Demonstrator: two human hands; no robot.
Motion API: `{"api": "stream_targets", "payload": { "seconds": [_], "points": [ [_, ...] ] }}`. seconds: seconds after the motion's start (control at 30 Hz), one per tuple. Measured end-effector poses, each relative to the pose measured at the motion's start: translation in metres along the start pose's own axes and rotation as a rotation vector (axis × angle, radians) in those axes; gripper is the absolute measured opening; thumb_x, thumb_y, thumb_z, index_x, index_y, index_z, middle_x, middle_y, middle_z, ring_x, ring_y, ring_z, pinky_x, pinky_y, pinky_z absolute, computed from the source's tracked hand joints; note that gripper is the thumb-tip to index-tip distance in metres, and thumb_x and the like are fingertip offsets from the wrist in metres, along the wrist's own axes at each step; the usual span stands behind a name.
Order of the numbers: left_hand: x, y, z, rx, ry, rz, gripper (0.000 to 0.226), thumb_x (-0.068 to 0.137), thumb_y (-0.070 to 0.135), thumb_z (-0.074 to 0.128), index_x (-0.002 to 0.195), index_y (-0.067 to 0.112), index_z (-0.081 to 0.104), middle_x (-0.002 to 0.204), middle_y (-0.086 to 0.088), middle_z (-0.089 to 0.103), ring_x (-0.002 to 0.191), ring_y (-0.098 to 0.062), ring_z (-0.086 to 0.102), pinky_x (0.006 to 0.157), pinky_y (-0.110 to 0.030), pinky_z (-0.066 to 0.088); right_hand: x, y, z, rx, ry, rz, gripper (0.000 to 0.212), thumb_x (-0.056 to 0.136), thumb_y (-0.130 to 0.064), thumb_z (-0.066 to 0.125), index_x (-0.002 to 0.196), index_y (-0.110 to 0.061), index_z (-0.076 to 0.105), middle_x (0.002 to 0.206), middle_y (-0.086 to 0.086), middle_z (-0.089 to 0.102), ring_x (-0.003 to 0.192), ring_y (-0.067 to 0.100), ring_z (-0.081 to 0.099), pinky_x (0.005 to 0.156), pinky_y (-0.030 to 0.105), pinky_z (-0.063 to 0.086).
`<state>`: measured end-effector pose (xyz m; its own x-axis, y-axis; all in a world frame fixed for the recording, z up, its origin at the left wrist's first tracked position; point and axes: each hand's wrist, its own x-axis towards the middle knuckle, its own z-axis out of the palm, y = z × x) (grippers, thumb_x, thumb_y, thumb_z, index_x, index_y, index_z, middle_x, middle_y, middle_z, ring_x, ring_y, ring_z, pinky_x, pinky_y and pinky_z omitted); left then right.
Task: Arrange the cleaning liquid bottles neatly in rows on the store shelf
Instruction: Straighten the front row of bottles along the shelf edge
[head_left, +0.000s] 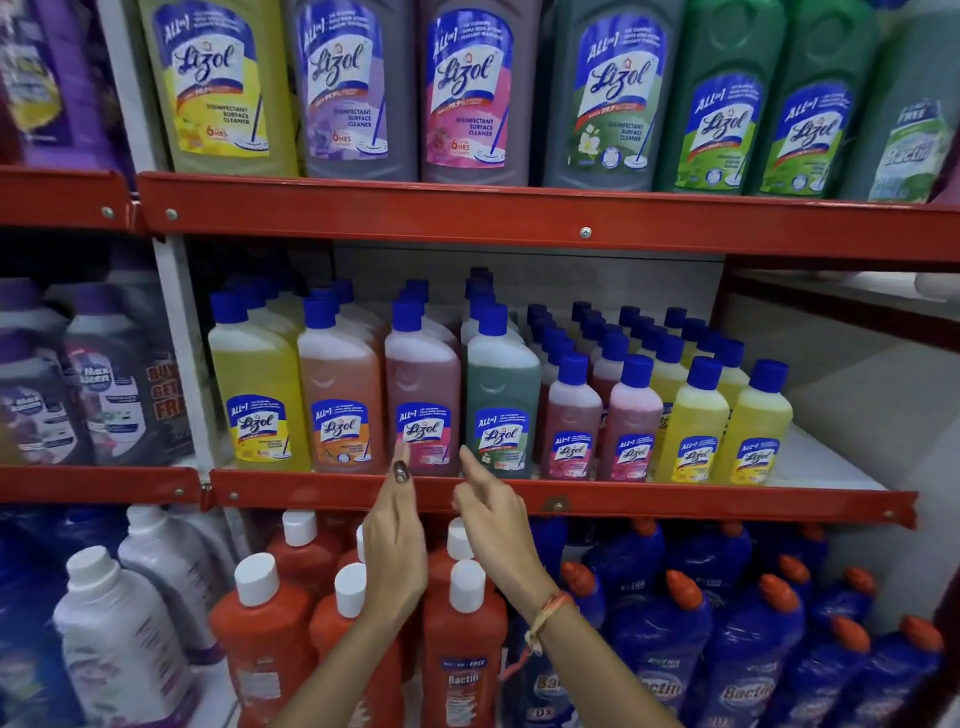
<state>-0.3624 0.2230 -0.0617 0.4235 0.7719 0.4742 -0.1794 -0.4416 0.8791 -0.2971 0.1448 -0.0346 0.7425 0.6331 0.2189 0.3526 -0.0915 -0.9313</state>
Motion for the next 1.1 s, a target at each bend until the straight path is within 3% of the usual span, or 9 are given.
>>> {"api": "stream_targets", "payload": {
  "seconds": [0.07, 0.17, 0.33, 0.47, 0.63, 0.73, 0.87, 1.0, 1.1],
  "points": [
    [0.012, -0.008, -0.007, 0.036, 0.021, -0.071, 0.050, 0.096, 0.043, 0.021, 0.140, 0.026, 0.038, 0.143, 0.003, 0.047, 0.132, -0.018, 0.045, 0.110, -0.044, 0.036, 0.007, -0.002, 0.008, 0.010, -0.030, 0.042, 0.053, 0.093, -0.016, 0.044, 0.146, -0.025, 0.039, 0.089, 0.000, 0.069, 0.074, 0.018, 0.062, 0.071, 0.028, 0.050],
    [0.027, -0.014, -0.013, 0.059, -0.003, -0.185, 0.049, 0.097, 0.045, 0.021, 0.134, 0.026, 0.045, 0.117, 0.005, 0.059, 0.116, -0.031, 0.056, 0.100, -0.052, 0.043, 0.014, -0.001, 0.015, 0.017, -0.055, 0.080, 0.054, 0.093, -0.020, 0.042, 0.146, -0.025, 0.036, 0.125, -0.001, 0.066, 0.110, 0.023, 0.065, 0.099, 0.037, 0.050],
    [0.032, -0.009, -0.014, 0.091, -0.016, -0.267, 0.040, 0.095, 0.048, 0.022, 0.078, 0.043, 0.058, 0.079, 0.016, 0.057, 0.090, -0.032, 0.062, 0.091, -0.056, 0.047, 0.018, 0.000, 0.020, 0.060, -0.021, 0.064, 0.048, 0.095, -0.018, 0.042, 0.143, -0.016, 0.044, 0.136, -0.008, 0.057, 0.112, 0.022, 0.064, 0.101, 0.041, 0.050],
    [0.035, -0.013, -0.015, 0.045, 0.013, -0.279, 0.076, 0.078, 0.069, 0.018, 0.112, 0.017, 0.063, 0.086, 0.008, 0.059, 0.093, -0.035, 0.062, 0.093, -0.056, 0.046, 0.019, 0.001, 0.021, 0.058, -0.010, 0.074, 0.049, 0.095, -0.020, 0.042, 0.144, -0.017, 0.044, 0.133, -0.013, 0.056, 0.112, 0.025, 0.064, 0.101, 0.044, 0.050],
    [0.034, -0.013, -0.015, 0.043, -0.024, -0.256, 0.072, 0.081, 0.064, 0.017, 0.120, 0.020, 0.059, 0.106, -0.001, 0.065, 0.096, -0.034, 0.063, 0.094, -0.056, 0.046, 0.020, 0.002, 0.026, 0.048, 0.006, 0.069, 0.051, 0.092, -0.025, 0.043, 0.143, -0.019, 0.045, 0.137, 0.001, 0.060, 0.109, 0.019, 0.064, 0.100, 0.043, 0.050],
    [0.034, -0.014, -0.022, -0.007, -0.029, -0.219, 0.063, 0.082, 0.062, 0.022, 0.125, 0.031, 0.055, 0.115, 0.002, 0.067, 0.092, -0.012, 0.065, 0.094, -0.052, 0.048, 0.014, -0.002, 0.029, 0.040, 0.133, 0.069, 0.046, 0.092, -0.023, 0.045, 0.137, -0.020, 0.052, 0.116, 0.000, 0.070, 0.102, 0.018, 0.065, 0.100, 0.040, 0.050],
    [0.037, -0.015, -0.050, 0.003, 0.121, -0.077, 0.064, 0.082, 0.059, 0.020, 0.127, 0.031, 0.055, 0.122, 0.007, 0.065, 0.098, 0.015, 0.056, 0.096, -0.042, 0.049, 0.004, -0.007, 0.044, 0.098, 0.158, 0.023, 0.042, 0.089, -0.023, 0.047, 0.129, -0.025, 0.061, 0.117, 0.007, 0.072, 0.096, 0.014, 0.064, 0.096, 0.035, 0.051],
    [0.052, -0.020, -0.074, 0.022, 0.208, -0.115, 0.059, 0.089, 0.047, 0.019, 0.131, 0.023, 0.052, 0.136, -0.002, 0.056, 0.123, -0.013, 0.052, 0.103, -0.035, 0.039, 0.010, -0.018, 0.061, 0.097, -0.054, 0.039, 0.051, 0.093, -0.016, 0.047, 0.140, -0.034, 0.043, 0.099, -0.008, 0.068, 0.086, 0.009, 0.062, 0.084, 0.020, 0.050],
    [0.059, -0.024, -0.078, 0.061, 0.155, -0.180, 0.055, 0.092, 0.046, 0.019, 0.132, 0.024, 0.050, 0.139, -0.004, 0.053, 0.132, -0.019, 0.045, 0.105, -0.033, 0.032, 0.015, -0.027, 0.077, 0.077, -0.129, 0.065, 0.057, 0.090, -0.023, 0.046, 0.146, -0.025, 0.038, 0.108, -0.004, 0.065, 0.094, 0.009, 0.054, 0.097, 0.032, 0.046]
  ]
}}
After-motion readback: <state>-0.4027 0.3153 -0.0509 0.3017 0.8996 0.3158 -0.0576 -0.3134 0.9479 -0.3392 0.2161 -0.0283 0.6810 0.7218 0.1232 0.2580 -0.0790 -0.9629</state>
